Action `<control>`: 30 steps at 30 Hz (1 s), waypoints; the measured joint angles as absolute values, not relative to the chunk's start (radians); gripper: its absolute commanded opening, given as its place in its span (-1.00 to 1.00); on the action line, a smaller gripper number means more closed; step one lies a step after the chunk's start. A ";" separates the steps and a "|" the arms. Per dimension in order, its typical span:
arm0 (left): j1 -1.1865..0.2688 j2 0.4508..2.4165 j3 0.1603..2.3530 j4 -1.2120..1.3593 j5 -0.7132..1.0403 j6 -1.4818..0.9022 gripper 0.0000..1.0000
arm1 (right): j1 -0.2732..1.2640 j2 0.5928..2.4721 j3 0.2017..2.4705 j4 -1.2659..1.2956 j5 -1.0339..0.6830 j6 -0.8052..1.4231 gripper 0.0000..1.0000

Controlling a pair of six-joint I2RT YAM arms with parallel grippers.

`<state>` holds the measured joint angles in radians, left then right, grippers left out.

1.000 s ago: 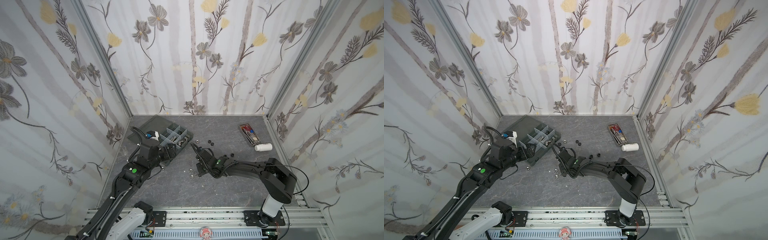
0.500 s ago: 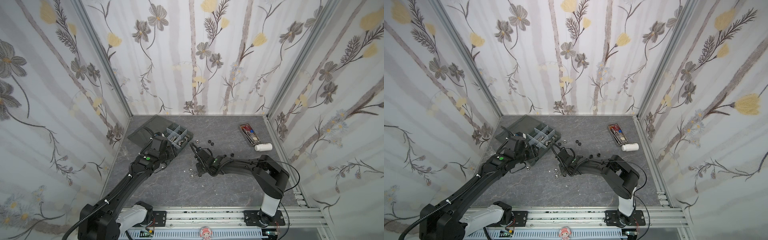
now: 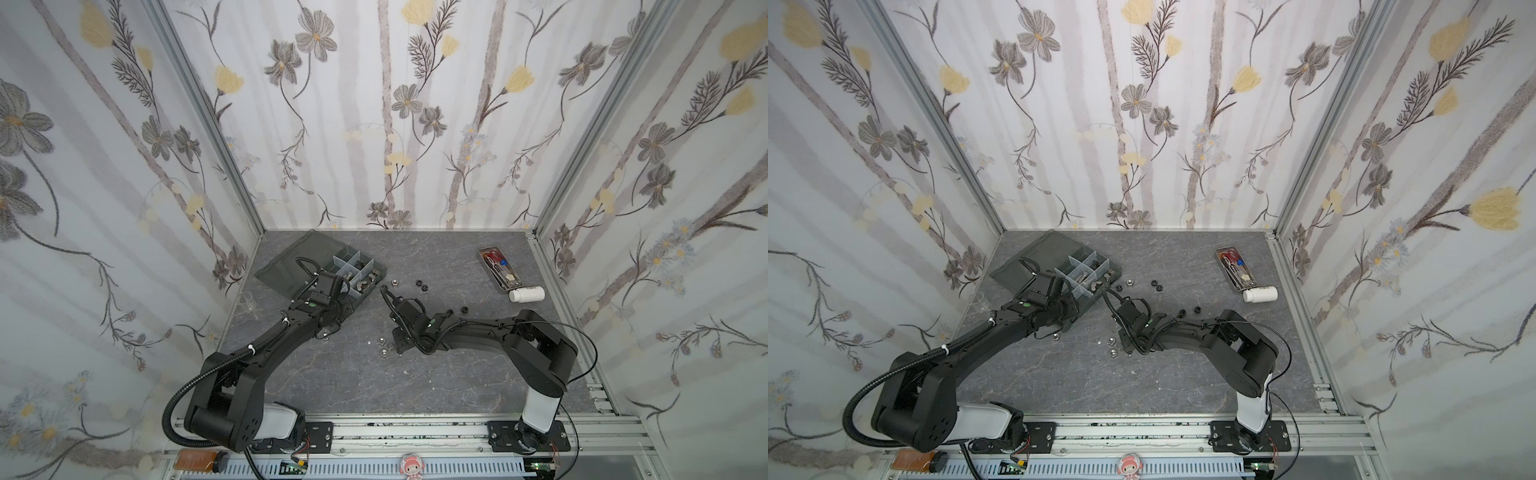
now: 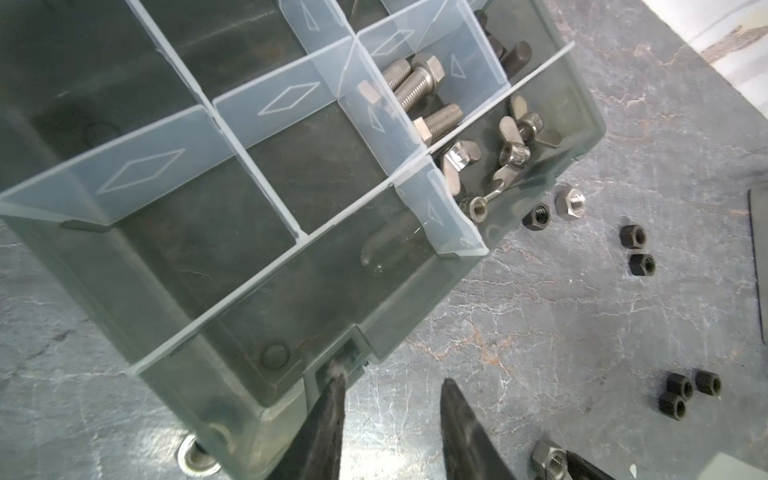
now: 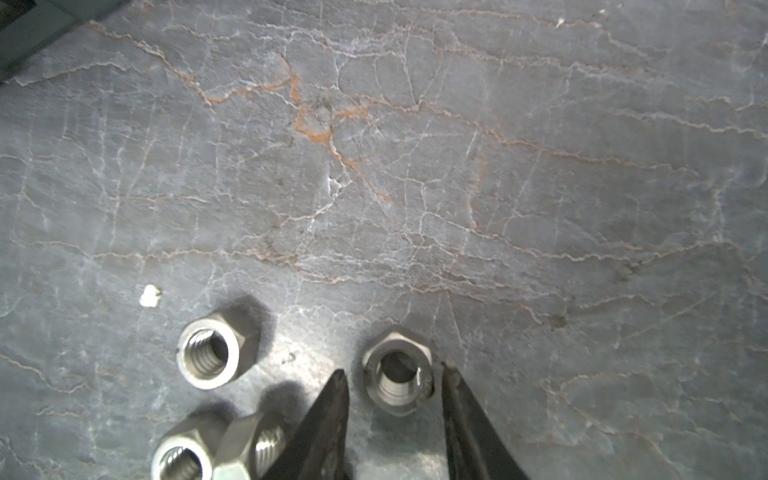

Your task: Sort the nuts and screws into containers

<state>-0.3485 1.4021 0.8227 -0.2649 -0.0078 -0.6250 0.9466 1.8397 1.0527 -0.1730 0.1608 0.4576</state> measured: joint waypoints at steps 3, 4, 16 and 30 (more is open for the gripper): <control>-0.334 1.465 0.839 -0.242 -0.007 -0.632 -0.55 | 0.947 1.830 1.042 -0.164 0.152 0.452 -0.22; -0.330 1.484 0.846 -0.234 -0.007 -0.632 -0.57 | 0.947 1.826 1.038 -0.160 0.152 0.452 -0.22; -0.313 1.624 0.870 -0.160 0.017 -0.632 -0.64 | 0.947 1.792 1.002 -0.139 0.140 0.452 -0.22; -0.403 1.592 0.797 -0.072 0.057 -0.648 -0.64 | 0.944 1.782 0.997 -0.134 0.141 0.451 -0.23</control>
<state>-0.4034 1.5921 0.7967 -0.0723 0.0566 -0.6483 0.9436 1.7821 0.9974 -0.1345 0.1406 0.4511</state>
